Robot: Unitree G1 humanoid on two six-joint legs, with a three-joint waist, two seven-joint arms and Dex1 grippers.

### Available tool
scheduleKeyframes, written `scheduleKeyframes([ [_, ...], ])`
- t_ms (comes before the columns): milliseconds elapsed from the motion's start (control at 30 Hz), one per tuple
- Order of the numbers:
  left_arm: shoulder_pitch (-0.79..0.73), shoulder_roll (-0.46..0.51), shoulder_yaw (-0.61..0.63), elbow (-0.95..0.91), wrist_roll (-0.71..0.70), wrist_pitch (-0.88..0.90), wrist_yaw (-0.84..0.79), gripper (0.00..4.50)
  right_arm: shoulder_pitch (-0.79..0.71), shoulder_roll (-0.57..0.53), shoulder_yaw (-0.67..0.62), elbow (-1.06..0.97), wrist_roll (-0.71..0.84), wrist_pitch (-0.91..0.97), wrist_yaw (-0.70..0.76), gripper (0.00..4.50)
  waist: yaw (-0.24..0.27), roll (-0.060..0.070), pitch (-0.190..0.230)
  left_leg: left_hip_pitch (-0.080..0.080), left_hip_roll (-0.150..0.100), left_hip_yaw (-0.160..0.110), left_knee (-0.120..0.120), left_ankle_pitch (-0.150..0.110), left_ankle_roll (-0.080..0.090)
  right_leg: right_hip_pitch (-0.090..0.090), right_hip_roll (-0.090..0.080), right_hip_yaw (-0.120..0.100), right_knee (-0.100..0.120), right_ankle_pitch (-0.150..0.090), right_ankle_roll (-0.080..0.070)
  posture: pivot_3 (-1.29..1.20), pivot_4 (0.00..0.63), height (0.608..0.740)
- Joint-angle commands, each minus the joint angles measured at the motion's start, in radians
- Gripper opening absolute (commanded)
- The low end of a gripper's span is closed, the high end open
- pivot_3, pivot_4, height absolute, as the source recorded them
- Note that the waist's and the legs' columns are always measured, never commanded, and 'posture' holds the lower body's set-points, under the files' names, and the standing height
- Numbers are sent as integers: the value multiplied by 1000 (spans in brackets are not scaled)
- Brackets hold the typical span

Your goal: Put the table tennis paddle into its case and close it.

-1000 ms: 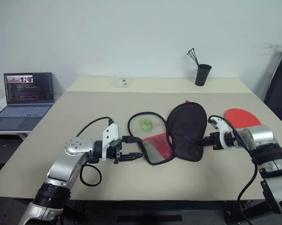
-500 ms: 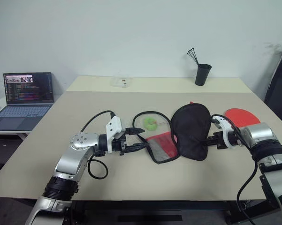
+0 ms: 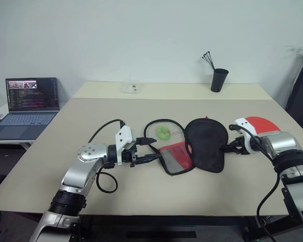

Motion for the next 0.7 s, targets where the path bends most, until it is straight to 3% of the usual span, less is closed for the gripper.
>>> scheduleKeyframes([
  [33,-25,-16,17,-30,-9,-4,29,2968,29,-66,-140,-109,76,-43,16,4481,1,0,0,0,0,0,0,0,0,0,0,0,0,0,-1,0,150,740],
  [300,-70,-67,33,-46,-52,45,81,2968,105,-87,-371,-75,106,-118,-230,4481,2,0,0,0,-1,1,0,0,0,0,0,0,1,2,-3,0,150,740],
  [500,-127,-85,11,-9,-35,39,60,2968,45,-73,-415,207,57,-263,-486,4481,-4,1,0,1,-3,3,0,0,0,0,0,3,0,2,-3,0,150,740],
  [700,-133,-84,4,-1,-24,35,47,2968,17,-51,-384,338,30,-333,-511,4481,-13,1,0,4,-2,9,0,0,0,0,4,13,1,2,-3,0,150,740],
])
